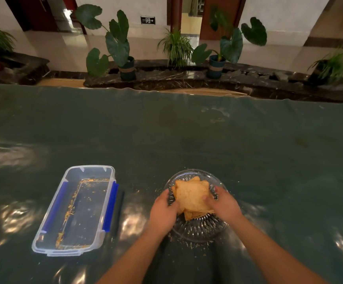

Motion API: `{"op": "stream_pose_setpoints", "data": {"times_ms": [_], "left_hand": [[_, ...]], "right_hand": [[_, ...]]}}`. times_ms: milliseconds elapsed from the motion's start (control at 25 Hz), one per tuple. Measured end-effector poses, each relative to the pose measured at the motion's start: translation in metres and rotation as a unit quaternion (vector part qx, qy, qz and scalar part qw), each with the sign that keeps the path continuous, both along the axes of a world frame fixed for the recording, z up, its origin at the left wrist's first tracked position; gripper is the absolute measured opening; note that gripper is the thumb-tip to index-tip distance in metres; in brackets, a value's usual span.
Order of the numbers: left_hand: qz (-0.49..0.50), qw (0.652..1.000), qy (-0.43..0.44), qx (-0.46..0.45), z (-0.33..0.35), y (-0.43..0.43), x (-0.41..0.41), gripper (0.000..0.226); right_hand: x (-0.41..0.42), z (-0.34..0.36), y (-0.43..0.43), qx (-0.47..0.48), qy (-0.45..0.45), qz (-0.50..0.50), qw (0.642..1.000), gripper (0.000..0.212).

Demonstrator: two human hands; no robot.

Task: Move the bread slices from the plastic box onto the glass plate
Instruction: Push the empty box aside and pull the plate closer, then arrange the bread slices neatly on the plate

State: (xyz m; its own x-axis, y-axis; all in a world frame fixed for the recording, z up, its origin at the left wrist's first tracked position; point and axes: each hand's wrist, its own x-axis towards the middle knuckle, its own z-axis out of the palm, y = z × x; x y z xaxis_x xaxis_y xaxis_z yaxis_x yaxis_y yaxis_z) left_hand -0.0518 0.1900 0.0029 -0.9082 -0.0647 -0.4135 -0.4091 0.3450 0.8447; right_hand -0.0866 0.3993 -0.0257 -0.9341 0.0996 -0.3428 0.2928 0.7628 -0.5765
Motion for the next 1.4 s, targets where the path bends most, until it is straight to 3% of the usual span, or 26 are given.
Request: {"op": "stream_pose_setpoints", "data": {"times_ms": [80, 200, 680, 880, 1120, 1400], "left_hand": [[0.065, 0.99, -0.095, 0.077, -0.003, 0.015, -0.015, 0.056], [0.094, 0.978, -0.141, 0.12, -0.008, 0.026, -0.022, 0.047], [0.076, 0.981, -0.104, 0.147, -0.023, 0.026, -0.027, 0.04], [0.071, 0.983, -0.091, 0.146, -0.02, 0.027, -0.03, 0.05], [0.082, 0.988, -0.056, 0.115, -0.025, 0.025, -0.019, 0.065], [0.09, 0.991, -0.033, 0.096, -0.033, 0.025, -0.012, 0.056]], "right_hand": [[-0.002, -0.002, 0.003, -0.003, -0.019, 0.001, 1.0, 0.063], [-0.004, -0.004, 0.001, -0.012, -0.024, 0.011, 1.0, 0.05], [0.016, -0.022, -0.016, -0.017, 0.007, -0.071, 0.997, 0.054], [0.007, -0.017, -0.017, -0.075, -0.015, -0.115, 0.99, 0.057], [0.012, -0.014, -0.023, -0.111, 0.007, -0.149, 0.983, 0.046], [0.029, -0.014, -0.024, -0.187, 0.016, -0.16, 0.969, 0.056]]}}
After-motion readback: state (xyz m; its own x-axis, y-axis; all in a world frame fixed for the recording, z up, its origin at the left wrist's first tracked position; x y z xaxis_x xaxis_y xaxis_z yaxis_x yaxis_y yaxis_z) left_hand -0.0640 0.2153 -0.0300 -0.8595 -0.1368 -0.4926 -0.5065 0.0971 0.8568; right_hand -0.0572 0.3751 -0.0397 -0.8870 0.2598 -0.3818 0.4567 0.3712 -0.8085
